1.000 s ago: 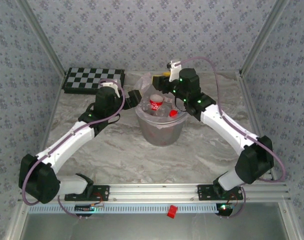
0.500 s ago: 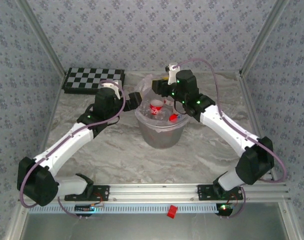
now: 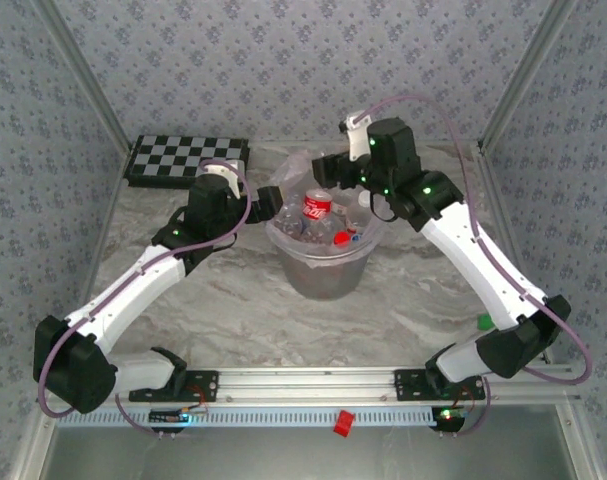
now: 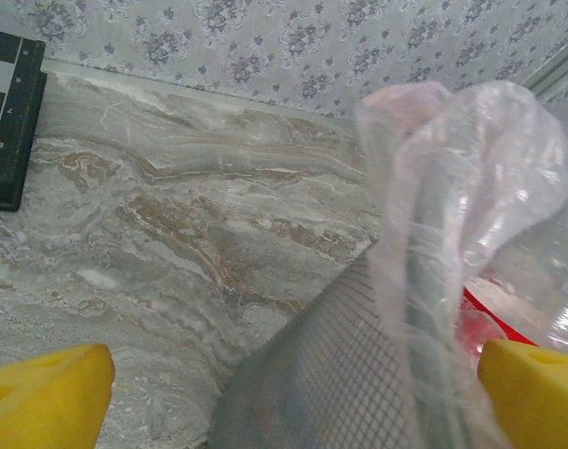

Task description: Put the plastic bottles in the bin

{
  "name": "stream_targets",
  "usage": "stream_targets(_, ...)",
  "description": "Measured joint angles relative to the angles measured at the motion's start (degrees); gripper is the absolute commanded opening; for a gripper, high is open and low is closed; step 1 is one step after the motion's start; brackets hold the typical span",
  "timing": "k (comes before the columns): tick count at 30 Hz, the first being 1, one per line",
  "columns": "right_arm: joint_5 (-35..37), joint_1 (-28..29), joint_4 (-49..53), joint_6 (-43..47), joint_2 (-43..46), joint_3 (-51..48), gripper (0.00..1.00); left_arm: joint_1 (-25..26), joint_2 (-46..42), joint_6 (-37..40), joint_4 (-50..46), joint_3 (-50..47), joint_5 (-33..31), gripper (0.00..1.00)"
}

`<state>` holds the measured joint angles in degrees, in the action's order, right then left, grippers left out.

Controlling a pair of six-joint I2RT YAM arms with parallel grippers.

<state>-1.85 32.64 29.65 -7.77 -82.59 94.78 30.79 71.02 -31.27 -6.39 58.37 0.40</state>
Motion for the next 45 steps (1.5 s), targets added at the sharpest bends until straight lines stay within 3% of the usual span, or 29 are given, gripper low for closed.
stream_targets(3,-0.1,-1.6,0.1,0.6,-1.0,4.8,0.7,0.0,0.0,0.1,0.0,0.0,0.3,0.99)
stream_targets(10,-1.7,-5.4,-0.6,0.8,-8.4,13.9,0.48,0.1,0.0,0.2,-0.2,0.1,0.4,0.99)
stream_targets(17,-4.0,-4.7,-0.5,0.7,-16.7,18.0,0.41,0.5,0.4,0.4,-1.2,1.0,0.6,0.99)
stream_targets(21,-4.7,-2.1,-4.2,0.7,-15.0,8.2,0.36,0.9,0.7,0.4,-2.2,1.7,0.6,0.99)
stream_targets(28,-2.2,1.6,-17.6,-0.3,-3.1,-11.8,0.31,1.3,1.9,1.0,-5.7,4.9,1.2,0.99)
stream_targets(35,-0.9,2.0,-25.9,-3.5,2.1,-21.5,0.27,2.8,3.7,1.5,-6.8,7.4,1.2,0.99)
stream_targets(45,-0.8,0.5,-31.7,-8.9,5.4,-28.0,0.26,3.8,5.7,1.9,-7.2,9.9,0.6,0.99)
